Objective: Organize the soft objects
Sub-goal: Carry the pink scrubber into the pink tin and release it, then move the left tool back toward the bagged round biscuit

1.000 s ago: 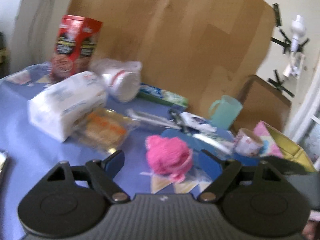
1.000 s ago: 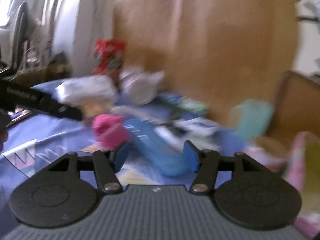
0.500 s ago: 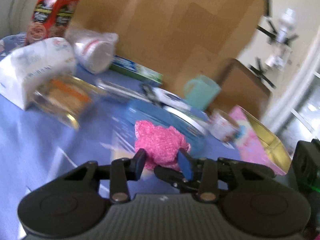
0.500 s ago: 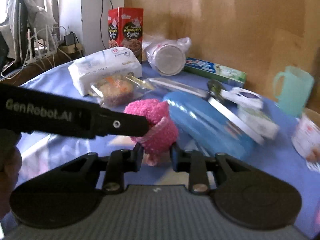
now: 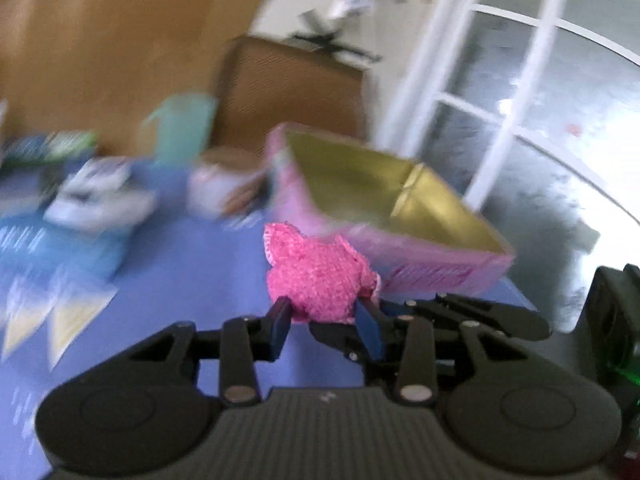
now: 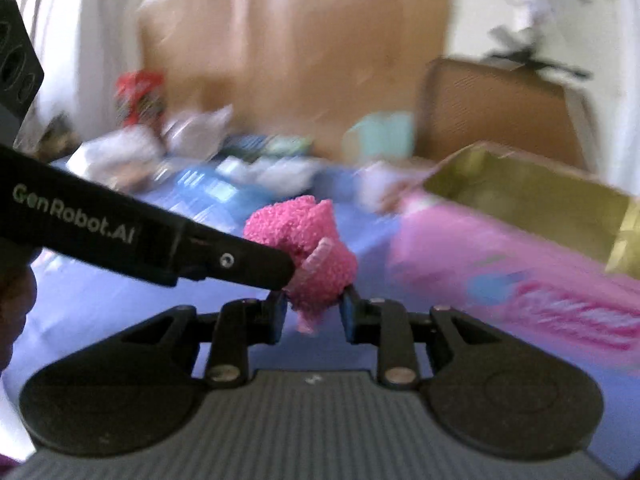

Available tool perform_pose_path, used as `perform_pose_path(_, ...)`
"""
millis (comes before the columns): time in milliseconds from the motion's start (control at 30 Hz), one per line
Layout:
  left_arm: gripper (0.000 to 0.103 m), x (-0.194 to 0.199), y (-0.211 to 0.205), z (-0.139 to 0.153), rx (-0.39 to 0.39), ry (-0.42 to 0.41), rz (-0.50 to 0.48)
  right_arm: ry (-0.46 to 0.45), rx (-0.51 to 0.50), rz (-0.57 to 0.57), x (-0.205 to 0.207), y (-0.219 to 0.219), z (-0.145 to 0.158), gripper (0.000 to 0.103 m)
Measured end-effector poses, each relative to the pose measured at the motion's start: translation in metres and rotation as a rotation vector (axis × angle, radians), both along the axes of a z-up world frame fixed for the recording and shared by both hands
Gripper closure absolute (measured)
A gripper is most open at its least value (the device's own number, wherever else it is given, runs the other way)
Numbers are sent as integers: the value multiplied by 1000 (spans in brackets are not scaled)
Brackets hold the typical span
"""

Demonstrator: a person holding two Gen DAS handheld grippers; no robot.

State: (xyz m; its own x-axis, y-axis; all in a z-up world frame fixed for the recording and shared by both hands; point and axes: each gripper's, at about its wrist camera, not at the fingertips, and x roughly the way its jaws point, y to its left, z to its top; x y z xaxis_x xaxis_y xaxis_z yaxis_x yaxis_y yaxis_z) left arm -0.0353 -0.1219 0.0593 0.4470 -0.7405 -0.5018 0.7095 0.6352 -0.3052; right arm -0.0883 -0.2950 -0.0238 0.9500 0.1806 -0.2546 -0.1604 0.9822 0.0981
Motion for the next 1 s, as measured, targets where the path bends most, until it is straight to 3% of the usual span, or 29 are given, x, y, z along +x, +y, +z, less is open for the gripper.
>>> perform_pose_path(133, 68, 0, -60, 24, -10, -74, -98, -85, 43, -165, -7, -46, 10, 72)
perform_pose_path(333, 64, 6, -153, 19, 8, -94, -198, -64, 88, -376, -4, -107, 2, 72)
perform_pose_path(400, 56, 8, -171, 13, 23, -85, -202, -35, 95, -433, 1, -122, -4, 65)
perform_pose_path(433, 44, 10, -178, 9, 35, -86, -193, -21, 98, -464, 0, -127, -9, 61)
perform_pose_path(500, 33, 9, -187, 6, 53, -111, -155, -24, 108, -524, 0, -134, -13, 35)
perform_pose_path(600, 24, 8, -175, 7, 41, -138, -135, -53, 96, -598, -5, -138, -18, 14)
perform_pose_path(733, 22, 6, -132, 15, 15, -166, -86, -120, 132, -603, -14, -129, -16, 14)
perform_pose_path(833, 18, 4, -85, 14, 9, -198, -12, -180, 119, -558, -16, -116, -9, 16)
perform_pose_path(933, 18, 9, -22, 4, 15, -184, 88, -218, 79, -470, -17, -93, 0, 29)
perform_pose_path(1000, 18, 14, 25, -7, 40, -167, 207, -204, 78, -369, -11, -77, 5, 39)
